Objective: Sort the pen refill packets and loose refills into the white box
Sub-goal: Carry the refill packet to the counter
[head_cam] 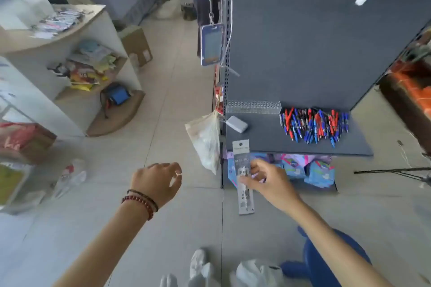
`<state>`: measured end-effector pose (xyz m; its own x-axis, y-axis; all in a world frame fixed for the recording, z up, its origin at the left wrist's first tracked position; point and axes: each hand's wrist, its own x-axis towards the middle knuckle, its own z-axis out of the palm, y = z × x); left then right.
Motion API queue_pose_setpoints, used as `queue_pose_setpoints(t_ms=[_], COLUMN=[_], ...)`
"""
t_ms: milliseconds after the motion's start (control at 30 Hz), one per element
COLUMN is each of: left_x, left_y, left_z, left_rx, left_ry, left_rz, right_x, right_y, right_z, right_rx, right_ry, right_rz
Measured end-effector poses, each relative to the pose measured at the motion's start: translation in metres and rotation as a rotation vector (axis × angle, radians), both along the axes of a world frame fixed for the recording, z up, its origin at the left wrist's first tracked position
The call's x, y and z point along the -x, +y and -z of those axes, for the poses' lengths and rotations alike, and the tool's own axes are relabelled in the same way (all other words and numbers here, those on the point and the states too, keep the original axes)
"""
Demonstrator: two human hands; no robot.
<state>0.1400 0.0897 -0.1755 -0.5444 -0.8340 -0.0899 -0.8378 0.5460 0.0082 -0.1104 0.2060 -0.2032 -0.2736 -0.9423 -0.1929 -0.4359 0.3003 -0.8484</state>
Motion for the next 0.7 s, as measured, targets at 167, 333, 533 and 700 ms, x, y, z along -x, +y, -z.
queue_pose_setpoints(t_ms=[167,333,533,700], left_x=[-0.045,-0.093,-0.160,-0.196], left_y=[0.061,0.118,0.121,0.089], left_z=[0.052,0.082,0.086,0.082], left_rx=[-0.211,-0.385,-0.388,-0.387], left_ry=[-0.006,-0.025,0.041,0.176], left_rz=[-0.225,-0.435,-0.694,-0.833], right_x=[-0.040,-0.094,-0.165,-0.205], right_y=[0.022,0.014,-0.031,-0.078], right_z=[0.038,0.062,0.071,0.053], right_rx=[-0.122,-0.232,-0.329,-0.298], right_ry=[-0.050,-0.122,-0.095,-0.141], right_rz=[-0.061,-0.127,-0.307,-0.252])
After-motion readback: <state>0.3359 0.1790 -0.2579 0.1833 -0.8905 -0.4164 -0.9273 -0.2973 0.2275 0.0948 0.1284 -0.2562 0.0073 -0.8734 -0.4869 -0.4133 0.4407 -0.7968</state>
